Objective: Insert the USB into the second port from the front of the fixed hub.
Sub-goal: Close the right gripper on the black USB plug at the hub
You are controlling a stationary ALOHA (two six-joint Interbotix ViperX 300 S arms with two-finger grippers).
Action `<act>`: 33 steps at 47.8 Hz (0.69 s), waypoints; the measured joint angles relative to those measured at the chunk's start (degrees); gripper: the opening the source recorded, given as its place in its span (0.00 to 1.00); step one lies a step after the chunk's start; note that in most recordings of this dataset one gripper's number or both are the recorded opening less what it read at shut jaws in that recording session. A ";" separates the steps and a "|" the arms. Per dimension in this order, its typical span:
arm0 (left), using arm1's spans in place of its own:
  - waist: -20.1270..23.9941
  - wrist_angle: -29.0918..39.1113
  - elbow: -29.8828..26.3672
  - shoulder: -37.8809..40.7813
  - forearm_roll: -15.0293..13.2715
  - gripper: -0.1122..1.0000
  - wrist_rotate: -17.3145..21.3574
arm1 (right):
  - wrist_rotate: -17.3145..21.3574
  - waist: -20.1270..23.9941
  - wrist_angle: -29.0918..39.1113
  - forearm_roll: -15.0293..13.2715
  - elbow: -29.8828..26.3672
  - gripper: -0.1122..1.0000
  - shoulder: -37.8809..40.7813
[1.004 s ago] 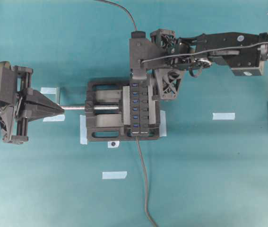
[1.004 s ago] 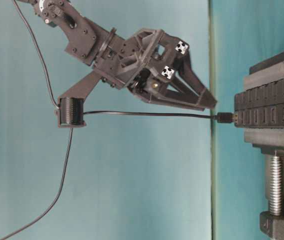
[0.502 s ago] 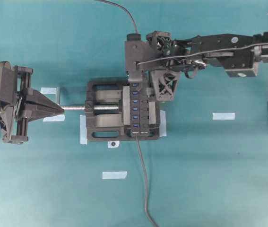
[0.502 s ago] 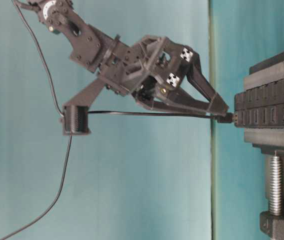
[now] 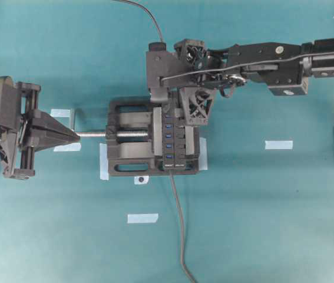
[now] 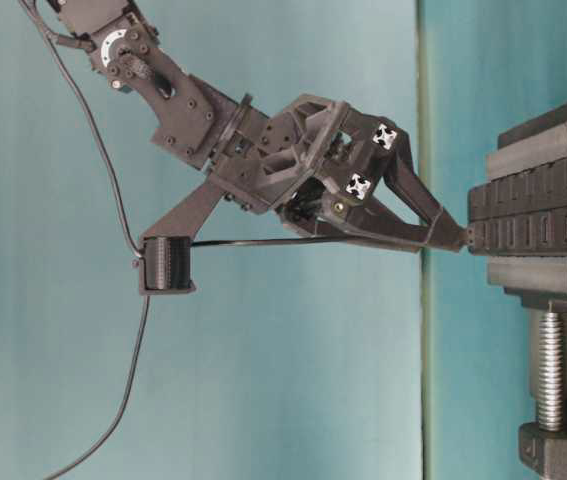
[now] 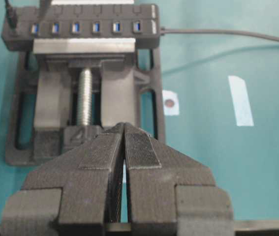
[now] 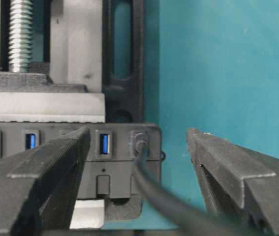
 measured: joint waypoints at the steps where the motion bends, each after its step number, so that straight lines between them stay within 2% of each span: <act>1: 0.00 0.00 0.00 0.00 0.00 0.10 0.00 | 0.00 0.00 0.00 0.00 0.00 0.80 0.00; 8: 0.00 0.00 0.00 0.00 0.00 0.10 0.00 | 0.00 -0.18 0.09 0.00 0.00 0.72 0.00; 25: 0.00 0.00 0.00 -0.09 0.00 0.10 0.00 | 0.00 -0.18 0.53 0.00 0.00 0.36 0.00; 33: 0.00 0.00 -0.09 -0.09 -0.09 0.10 0.00 | 0.00 -0.09 0.88 0.00 0.00 0.23 0.00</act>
